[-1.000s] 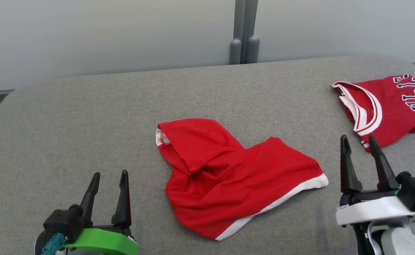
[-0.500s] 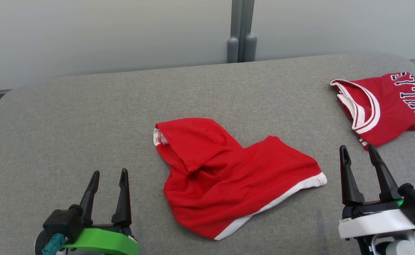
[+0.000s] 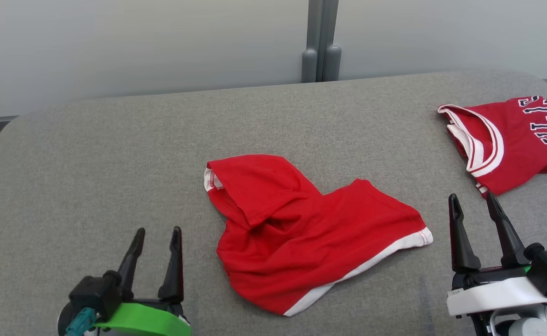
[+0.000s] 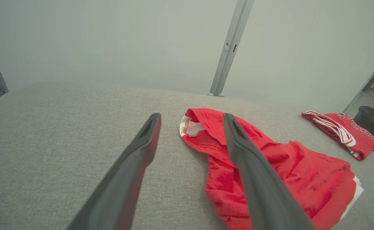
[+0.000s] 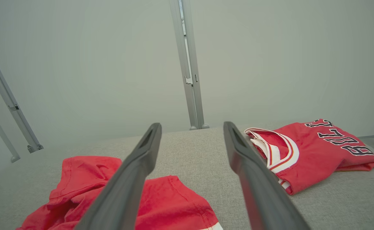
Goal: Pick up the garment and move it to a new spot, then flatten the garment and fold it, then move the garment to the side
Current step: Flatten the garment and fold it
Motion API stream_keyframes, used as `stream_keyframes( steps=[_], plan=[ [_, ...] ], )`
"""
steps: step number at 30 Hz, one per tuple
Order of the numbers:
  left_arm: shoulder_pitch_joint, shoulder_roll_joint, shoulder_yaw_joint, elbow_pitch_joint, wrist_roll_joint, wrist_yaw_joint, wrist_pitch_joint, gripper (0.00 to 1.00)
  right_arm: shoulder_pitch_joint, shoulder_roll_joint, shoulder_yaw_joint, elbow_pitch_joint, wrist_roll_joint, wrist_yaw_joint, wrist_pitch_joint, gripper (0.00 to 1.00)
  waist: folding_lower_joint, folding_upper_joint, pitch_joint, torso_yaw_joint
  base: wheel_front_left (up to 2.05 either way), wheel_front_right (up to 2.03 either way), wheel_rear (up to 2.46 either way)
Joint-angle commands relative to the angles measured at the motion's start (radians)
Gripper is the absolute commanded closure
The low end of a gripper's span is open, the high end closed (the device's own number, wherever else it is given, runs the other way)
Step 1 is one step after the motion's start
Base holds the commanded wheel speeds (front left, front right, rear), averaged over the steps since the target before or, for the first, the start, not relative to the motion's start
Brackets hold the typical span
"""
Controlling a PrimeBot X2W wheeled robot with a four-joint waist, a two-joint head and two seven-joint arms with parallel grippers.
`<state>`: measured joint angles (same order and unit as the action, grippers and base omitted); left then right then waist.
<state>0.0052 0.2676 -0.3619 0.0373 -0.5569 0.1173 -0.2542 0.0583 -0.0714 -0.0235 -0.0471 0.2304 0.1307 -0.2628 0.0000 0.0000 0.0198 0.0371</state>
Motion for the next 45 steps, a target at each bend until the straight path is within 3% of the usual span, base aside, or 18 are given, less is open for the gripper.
stream_keyframes(
  steps=[1, 10, 18, 30, 45],
  plan=[
    [0.005, 0.003, -0.019, 0.004, 0.006, -0.014, 0.012, 0.0, 0.008, -0.004, -0.004, 0.008, -0.008, 0.0, -0.003, 0.0, 0.0, 0.0, 0.002, 0.0, 0.0, 0.0, 0.0],
    [0.026, -0.032, -0.12, 0.058, -0.024, -0.07, 0.095, 0.0, -0.026, -0.035, 0.007, 0.071, 0.019, 0.0, -0.003, 0.0, 0.0, 0.0, 0.006, -0.005, 0.0, 0.0, 0.0],
    [0.023, -0.068, -0.179, 0.106, -0.075, -0.113, 0.183, 0.0, -0.1, -0.131, 0.064, 0.232, 0.052, 0.0, 0.024, 0.0, 0.0, 0.0, 0.023, 0.0, 0.0, 0.0, 0.0],
    [-0.001, -0.087, -0.252, 0.168, -0.139, -0.166, 0.333, 0.0, -0.224, -0.228, 0.189, 0.448, 0.243, 0.0, 0.139, 0.0, 0.0, 0.0, 0.058, 0.011, 0.0, 0.0, 0.0],
    [-0.08, -0.139, -0.31, 0.286, -0.165, -0.223, 0.328, 0.0, -0.367, -0.3, 0.389, 0.595, 0.437, 0.0, 0.199, 0.0, 0.0, 0.0, 0.107, 0.006, 0.0, 0.0, 0.0]
  ],
)
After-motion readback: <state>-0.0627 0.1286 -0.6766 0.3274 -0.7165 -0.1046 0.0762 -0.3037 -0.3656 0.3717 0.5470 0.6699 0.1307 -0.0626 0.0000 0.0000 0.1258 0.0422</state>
